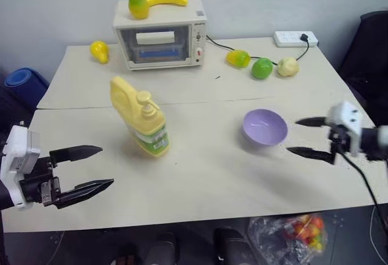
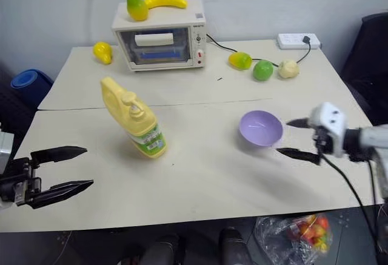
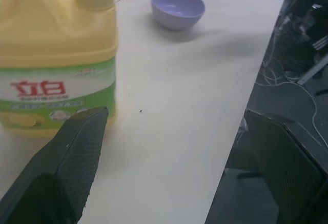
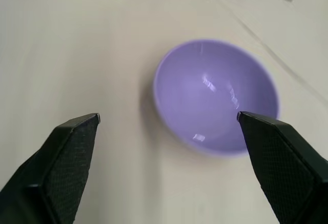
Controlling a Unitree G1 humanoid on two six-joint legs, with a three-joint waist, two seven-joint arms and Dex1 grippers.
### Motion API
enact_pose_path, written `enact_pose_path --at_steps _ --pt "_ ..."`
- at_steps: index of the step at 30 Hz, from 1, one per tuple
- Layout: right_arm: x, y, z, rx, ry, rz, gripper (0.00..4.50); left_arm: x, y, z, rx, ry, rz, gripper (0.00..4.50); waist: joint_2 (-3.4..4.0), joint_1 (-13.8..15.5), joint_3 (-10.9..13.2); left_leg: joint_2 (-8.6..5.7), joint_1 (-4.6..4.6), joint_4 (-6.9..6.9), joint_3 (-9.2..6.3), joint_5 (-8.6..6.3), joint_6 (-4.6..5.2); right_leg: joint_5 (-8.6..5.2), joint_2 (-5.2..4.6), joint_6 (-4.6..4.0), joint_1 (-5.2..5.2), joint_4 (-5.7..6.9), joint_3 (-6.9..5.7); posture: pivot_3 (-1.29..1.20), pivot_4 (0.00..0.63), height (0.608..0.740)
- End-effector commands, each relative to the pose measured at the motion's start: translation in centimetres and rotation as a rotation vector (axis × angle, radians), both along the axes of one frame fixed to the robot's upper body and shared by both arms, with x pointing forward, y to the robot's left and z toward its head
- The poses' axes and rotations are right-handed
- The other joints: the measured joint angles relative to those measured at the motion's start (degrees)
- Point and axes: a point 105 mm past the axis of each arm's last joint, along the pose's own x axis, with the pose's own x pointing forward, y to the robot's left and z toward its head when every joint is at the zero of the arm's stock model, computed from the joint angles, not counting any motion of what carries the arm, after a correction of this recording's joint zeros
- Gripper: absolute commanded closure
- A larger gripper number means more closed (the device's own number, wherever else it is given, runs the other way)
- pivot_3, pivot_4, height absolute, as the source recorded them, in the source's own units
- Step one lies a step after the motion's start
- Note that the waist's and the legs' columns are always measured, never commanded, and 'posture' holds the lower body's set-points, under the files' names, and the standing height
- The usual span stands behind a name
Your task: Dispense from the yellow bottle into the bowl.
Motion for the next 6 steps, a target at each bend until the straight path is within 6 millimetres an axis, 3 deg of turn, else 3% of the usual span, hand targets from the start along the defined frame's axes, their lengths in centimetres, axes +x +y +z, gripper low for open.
enact_pose_path --at_steps 1,6 --pt "-2.2 -2.1 0.0 0.052 0.046 -0.052 0.02 -0.4 1.5 0.5 0.001 -0.036 0.071 0.00 0.00 0.05 0.00 0.00 0.05 0.00 0.03 -0.02 0.05 0.00 -0.01 0.00 0.06 -0.03 0.03 0.00 0.150 0.740" --pt "-2.5 -4.0 -0.7 0.139 0.041 -0.191 0.02 -0.5 2.8 -0.6 -0.004 -0.011 0.130 0.00 0.07 -0.21 0.05 0.10 1.59 -0.87 0.37 -0.20 0.43 -0.02 0.03 -0.20 1.45 -0.83 0.21 0.00 0.150 0.740"
